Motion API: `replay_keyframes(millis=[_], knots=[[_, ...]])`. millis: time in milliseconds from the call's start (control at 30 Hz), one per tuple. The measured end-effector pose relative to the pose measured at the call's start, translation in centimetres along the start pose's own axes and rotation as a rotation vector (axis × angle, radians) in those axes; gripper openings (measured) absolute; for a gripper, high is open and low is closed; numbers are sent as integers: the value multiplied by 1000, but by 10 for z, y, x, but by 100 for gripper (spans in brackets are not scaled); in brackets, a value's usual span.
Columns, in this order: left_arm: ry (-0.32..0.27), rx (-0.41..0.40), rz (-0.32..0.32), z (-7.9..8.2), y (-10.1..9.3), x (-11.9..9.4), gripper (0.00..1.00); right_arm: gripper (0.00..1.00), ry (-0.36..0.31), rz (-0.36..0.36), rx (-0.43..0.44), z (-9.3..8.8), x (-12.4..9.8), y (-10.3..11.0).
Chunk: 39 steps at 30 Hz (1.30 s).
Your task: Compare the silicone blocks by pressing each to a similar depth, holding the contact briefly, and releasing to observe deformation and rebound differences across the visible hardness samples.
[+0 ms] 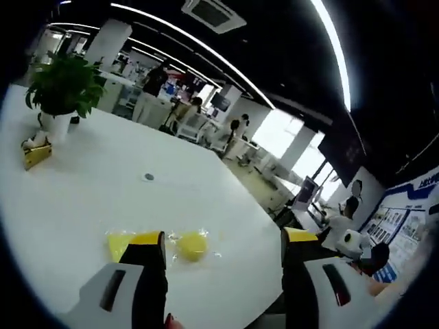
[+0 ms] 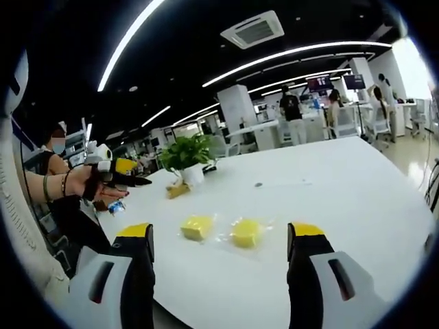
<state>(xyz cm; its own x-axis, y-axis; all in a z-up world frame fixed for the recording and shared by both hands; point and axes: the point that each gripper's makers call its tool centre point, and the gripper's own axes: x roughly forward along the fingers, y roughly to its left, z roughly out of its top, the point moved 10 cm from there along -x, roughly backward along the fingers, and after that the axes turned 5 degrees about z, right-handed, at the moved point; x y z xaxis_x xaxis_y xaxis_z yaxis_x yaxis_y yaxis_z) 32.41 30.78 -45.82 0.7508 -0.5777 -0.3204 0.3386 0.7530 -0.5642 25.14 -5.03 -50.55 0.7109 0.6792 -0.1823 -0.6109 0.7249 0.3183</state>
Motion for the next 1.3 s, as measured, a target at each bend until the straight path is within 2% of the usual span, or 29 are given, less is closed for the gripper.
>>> replay_keyframes(millis=[133, 233, 300, 433, 500, 667, 900, 1100, 1300], knots=[[23, -24, -14, 7, -2, 26, 68, 74, 0, -6, 9, -2, -1, -6], [65, -6, -2, 6, 2, 43, 68, 73, -3, -10, 20, -4, -2, -11], [89, -32, -10, 3, 4, 56, 68, 73, 0, -15, 24, -6, -3, -14], [154, 16, 3, -4, 12, 80, 68, 73, 4, -27, 37, -9, -4, -20], [176, 13, 2, -8, 15, 91, 69, 73, 13, -32, 41, -10, -3, -24], [213, -34, 7, -15, 24, 117, 69, 72, 27, -39, 51, -11, 0, -32], [260, -41, 21, -25, 37, 144, 67, 72, 48, -42, 64, -14, 7, -41], [319, -75, 37, -38, 54, 165, 66, 71, 61, -45, 87, -17, 15, -48], [352, -78, 55, -52, 69, 189, 66, 71, 79, -40, 99, -21, 20, -53]])
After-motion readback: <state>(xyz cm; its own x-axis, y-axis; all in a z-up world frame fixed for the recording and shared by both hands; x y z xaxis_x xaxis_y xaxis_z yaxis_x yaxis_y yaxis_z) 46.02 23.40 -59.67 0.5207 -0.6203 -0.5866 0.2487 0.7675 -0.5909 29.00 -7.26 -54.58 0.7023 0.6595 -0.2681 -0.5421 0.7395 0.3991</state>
